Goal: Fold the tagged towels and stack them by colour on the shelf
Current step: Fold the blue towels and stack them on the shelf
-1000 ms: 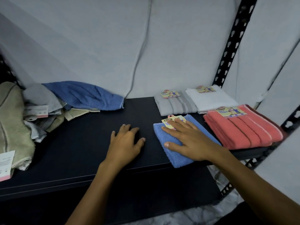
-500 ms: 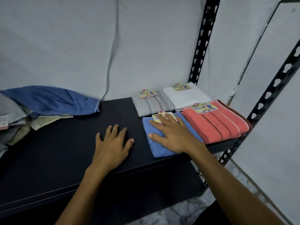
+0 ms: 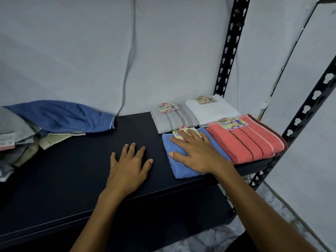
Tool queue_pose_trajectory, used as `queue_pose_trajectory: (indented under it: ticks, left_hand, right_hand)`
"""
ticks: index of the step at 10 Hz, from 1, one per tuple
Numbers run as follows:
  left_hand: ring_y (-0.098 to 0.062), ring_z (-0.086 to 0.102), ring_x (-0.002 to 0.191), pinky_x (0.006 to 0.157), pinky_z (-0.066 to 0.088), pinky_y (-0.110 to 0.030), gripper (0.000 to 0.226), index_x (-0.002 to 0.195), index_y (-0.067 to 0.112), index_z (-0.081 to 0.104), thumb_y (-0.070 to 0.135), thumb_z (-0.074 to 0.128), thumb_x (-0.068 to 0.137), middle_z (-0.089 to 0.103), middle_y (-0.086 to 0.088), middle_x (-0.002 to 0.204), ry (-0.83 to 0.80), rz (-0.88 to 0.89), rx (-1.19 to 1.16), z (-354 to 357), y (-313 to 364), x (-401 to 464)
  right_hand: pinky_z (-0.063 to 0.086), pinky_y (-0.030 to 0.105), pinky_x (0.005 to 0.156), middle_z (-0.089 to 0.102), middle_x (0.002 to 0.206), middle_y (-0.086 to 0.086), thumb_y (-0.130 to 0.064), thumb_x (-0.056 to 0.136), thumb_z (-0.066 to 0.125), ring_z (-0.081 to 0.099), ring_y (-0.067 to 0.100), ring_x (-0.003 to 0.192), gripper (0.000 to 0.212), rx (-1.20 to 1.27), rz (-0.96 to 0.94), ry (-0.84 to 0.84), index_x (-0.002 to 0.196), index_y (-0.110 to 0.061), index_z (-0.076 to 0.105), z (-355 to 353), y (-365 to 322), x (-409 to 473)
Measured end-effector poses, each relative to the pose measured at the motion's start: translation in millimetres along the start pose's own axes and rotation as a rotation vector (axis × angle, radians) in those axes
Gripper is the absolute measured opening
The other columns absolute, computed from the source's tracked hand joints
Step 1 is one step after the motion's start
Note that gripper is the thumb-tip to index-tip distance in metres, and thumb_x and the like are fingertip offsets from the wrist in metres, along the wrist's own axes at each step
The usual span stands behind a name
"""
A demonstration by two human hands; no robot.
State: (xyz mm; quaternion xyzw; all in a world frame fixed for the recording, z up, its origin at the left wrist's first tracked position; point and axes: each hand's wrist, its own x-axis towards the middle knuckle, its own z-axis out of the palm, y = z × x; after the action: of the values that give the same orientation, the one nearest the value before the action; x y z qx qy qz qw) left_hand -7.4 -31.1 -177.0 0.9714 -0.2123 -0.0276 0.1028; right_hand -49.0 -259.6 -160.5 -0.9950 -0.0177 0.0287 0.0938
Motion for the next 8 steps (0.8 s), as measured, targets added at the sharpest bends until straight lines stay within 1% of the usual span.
queue_pose_trajectory:
  ticks: [3, 4, 5, 6, 7, 8]
  left_hand:
    - [-0.021, -0.002, 0.152, 0.119, -0.001, -0.053, 0.061, 0.155, 0.028, 0.019, 0.055, 0.023, 0.101, 0.008, -0.004, 0.165, 0.022, 0.005, -0.007, 2, -1, 1]
    - [-0.021, -0.001, 0.152, 0.119, 0.0, -0.053, 0.06, 0.155, 0.028, 0.02, 0.054, 0.023, 0.102, 0.009, -0.004, 0.165, 0.039, 0.008, -0.016, 2, -1, 1]
    - [-0.022, 0.002, 0.152, 0.119, 0.002, -0.052, 0.058, 0.154, 0.027, 0.025, 0.053, 0.026, 0.102, 0.013, -0.004, 0.164, 0.06, 0.018, -0.036, 3, -2, -2]
    - [-0.022, 0.01, 0.151, 0.12, 0.006, -0.052, 0.053, 0.149, 0.027, 0.037, 0.049, 0.037, 0.101, 0.025, -0.002, 0.161, 0.109, 0.058, -0.102, 2, -5, -6]
    - [-0.019, 0.015, 0.15, 0.121, 0.006, -0.051, 0.049, 0.144, 0.028, 0.046, 0.045, 0.049, 0.098, 0.034, 0.002, 0.157, 0.096, 0.103, -0.282, -5, -12, -7]
    - [-0.015, 0.024, 0.147, 0.122, 0.015, -0.041, 0.049, 0.141, 0.027, 0.05, 0.041, 0.058, 0.095, 0.038, 0.001, 0.154, 0.027, 0.132, -0.426, -17, -31, -8]
  right_hand:
    - [-0.007, 0.048, 0.12, -0.002, 0.165, -0.009, -0.07, 0.094, 0.024, -0.011, 0.015, 0.15, 0.065, 0.004, -0.005, 0.032, 0.153, -0.045, 0.012, 4, 1, 1]
    - [-0.006, 0.049, 0.12, 0.005, 0.165, -0.007, -0.066, 0.096, 0.022, -0.005, 0.016, 0.151, 0.062, -0.015, -0.016, 0.104, 0.153, -0.041, 0.019, 6, -3, -2]
    - [-0.006, 0.048, 0.119, 0.022, 0.161, -0.002, -0.063, 0.094, 0.011, 0.009, 0.016, 0.15, 0.069, -0.038, -0.067, 0.196, 0.15, -0.03, 0.034, 5, -9, -6]
    - [0.009, 0.047, 0.118, 0.05, 0.139, 0.001, -0.048, 0.095, 0.012, 0.039, 0.019, 0.134, 0.064, -0.049, -0.095, 0.25, 0.131, -0.018, 0.054, 4, -11, -7]
    - [0.022, 0.048, 0.113, 0.055, 0.115, -0.001, -0.032, 0.101, 0.028, 0.048, 0.02, 0.113, 0.036, -0.109, -0.086, 0.228, 0.106, -0.016, 0.059, -1, -18, -3]
    - [0.025, 0.046, 0.11, 0.055, 0.11, -0.001, -0.024, 0.1, 0.04, 0.049, 0.021, 0.111, 0.025, -0.106, -0.154, 0.268, 0.102, -0.012, 0.062, -7, -37, 5]
